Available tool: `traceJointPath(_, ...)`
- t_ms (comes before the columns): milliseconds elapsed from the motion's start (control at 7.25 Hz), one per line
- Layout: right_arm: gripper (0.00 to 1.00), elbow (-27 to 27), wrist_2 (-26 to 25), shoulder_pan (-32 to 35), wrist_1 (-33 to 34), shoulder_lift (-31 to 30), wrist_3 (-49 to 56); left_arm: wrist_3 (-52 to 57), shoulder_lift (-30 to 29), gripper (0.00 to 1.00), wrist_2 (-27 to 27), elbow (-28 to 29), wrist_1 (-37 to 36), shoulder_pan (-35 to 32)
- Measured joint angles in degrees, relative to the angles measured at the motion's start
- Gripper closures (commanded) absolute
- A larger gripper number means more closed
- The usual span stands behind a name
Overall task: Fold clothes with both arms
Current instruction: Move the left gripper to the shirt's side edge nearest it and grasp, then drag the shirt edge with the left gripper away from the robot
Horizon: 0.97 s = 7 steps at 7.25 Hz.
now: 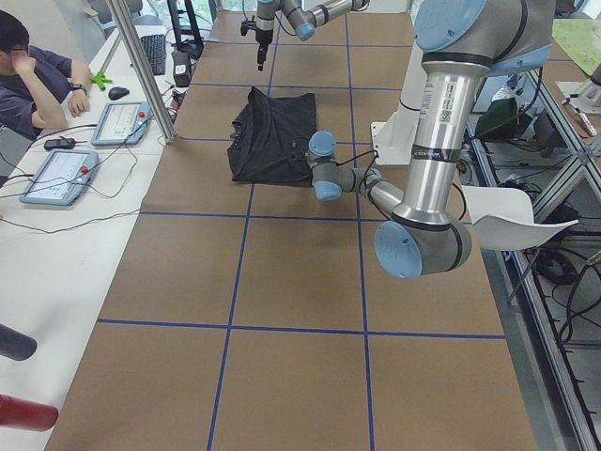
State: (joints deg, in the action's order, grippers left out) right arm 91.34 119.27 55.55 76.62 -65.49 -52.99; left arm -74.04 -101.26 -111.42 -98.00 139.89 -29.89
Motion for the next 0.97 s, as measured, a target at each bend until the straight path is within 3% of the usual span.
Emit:
traceJointPath(414,0.01,0.4,0.0,-0.1,0.0,-0.3,-0.1,5.5,0.4,1.0,-0.1,0.2,-0.8,-3.3)
traceJointPath(690,0.01,0.4,0.0,-0.1,0.0,-0.3,-0.1,15.9,-0.2,1.0,0.0,2.6,-3.4,-10.0)
traceJointPath(966,0.01,0.4,0.1,-0.2,0.0,-0.3,-0.1,26.3,-5.3,1.0,0.0,11.1,-5.3,-17.5)
